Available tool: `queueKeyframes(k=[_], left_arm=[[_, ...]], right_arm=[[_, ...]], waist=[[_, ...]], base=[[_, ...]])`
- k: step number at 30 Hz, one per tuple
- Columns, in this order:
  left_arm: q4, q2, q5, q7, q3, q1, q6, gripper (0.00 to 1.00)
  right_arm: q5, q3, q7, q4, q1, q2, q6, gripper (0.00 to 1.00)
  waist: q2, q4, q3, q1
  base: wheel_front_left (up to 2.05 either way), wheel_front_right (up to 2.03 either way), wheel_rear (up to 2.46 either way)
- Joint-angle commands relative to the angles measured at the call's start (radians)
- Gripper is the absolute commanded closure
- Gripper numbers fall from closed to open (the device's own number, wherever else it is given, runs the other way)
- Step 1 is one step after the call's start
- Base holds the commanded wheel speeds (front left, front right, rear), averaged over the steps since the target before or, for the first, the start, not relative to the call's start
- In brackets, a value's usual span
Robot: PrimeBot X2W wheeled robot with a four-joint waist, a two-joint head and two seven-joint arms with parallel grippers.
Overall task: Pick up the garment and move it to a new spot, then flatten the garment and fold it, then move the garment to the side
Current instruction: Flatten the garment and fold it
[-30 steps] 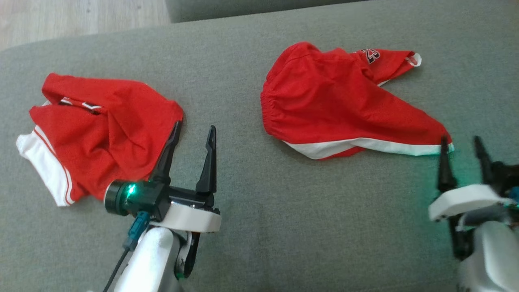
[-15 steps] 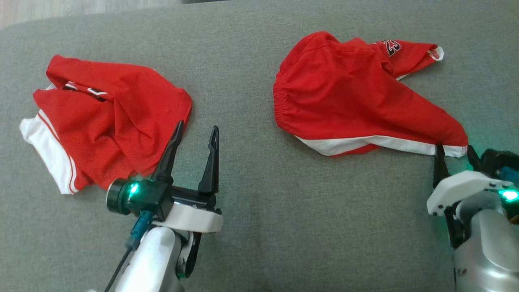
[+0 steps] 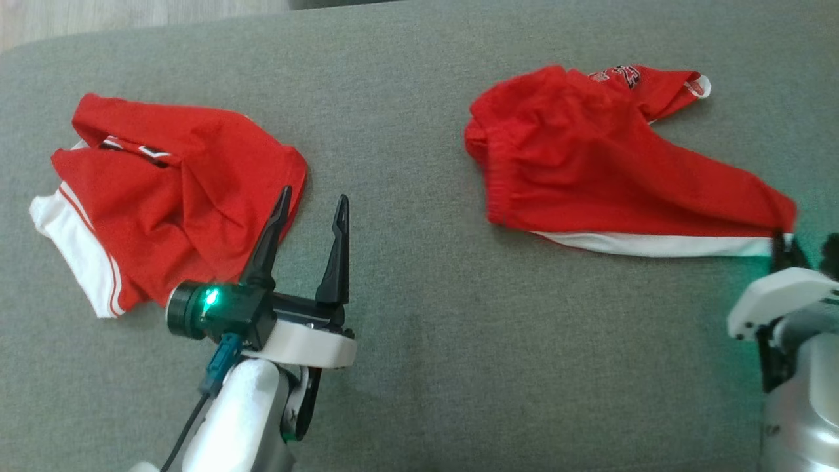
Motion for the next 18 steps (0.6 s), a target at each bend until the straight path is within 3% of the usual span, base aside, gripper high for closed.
queueKeyframes(k=[1, 9, 10, 11, 15, 18], left_arm=[[-0.029, 0.002, 0.008, -0.010, 0.031, -0.028, -0.003, 0.00], [-0.025, 0.002, 0.000, -0.010, 0.025, -0.024, -0.002, 0.00], [-0.024, 0.002, 0.000, -0.010, 0.025, -0.024, -0.002, 0.00], [-0.023, 0.002, -0.001, -0.010, 0.025, -0.023, -0.002, 0.00], [-0.022, 0.002, -0.001, -0.010, 0.028, -0.019, 0.000, 0.00], [-0.020, 0.002, -0.001, -0.010, 0.029, -0.014, -0.002, 0.00]], right_arm=[[-0.017, -0.003, 0.001, -0.041, -0.002, -0.007, -0.001, 1.00], [-0.070, -0.100, 0.019, -0.041, -0.001, -0.007, -0.001, 1.00], [-0.076, -0.102, 0.011, -0.042, -0.002, -0.007, -0.001, 0.94], [-0.078, -0.102, -0.003, -0.046, -0.004, -0.007, -0.001, 0.00], [-0.046, -0.063, -0.082, -0.062, -0.018, -0.007, -0.001, 0.00], [0.010, 0.029, -0.153, -0.085, -0.014, -0.007, -0.001, 0.00]], waist=[[0.0000, -0.002, -0.005, 0.0000], [0.0000, -0.004, -0.021, 0.0000], [0.0000, -0.004, -0.023, 0.0000], [0.0000, -0.004, -0.025, 0.0000], [0.0000, -0.009, -0.034, 0.0000], [0.0000, -0.012, -0.045, 0.0000]], base=[[0.00, 0.00, 0.00], [0.00, 0.00, 0.00], [0.00, 0.00, 0.00], [0.00, 0.00, 0.00], [0.00, 0.00, 0.00], [0.00, 0.00, 0.00]])
